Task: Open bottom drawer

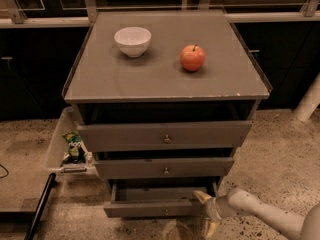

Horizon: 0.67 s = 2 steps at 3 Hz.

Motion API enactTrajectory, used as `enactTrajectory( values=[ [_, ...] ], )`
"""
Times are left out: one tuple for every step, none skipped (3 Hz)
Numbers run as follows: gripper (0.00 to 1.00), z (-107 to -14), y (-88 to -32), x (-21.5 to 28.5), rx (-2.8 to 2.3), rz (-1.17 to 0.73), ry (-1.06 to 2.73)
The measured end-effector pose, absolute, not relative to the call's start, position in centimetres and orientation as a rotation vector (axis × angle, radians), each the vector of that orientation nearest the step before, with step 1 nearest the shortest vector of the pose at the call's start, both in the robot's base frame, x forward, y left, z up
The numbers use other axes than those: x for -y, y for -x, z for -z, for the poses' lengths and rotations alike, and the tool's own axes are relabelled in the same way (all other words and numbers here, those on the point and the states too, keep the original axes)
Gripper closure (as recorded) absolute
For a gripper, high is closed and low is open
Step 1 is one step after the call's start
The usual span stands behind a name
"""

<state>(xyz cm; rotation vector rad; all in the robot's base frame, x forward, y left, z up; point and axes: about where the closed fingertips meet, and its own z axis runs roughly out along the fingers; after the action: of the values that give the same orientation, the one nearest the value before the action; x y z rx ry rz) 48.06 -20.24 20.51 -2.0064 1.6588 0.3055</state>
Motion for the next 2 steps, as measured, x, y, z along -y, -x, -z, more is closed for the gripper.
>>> enactTrajectory(
  values=[
    [0.0,-19.0,-49.8,20.1,-1.689,-0.276,2.002],
    [0.0,-17.2,-51.3,20.1,-1.723,-0.273,1.999]
  ],
)
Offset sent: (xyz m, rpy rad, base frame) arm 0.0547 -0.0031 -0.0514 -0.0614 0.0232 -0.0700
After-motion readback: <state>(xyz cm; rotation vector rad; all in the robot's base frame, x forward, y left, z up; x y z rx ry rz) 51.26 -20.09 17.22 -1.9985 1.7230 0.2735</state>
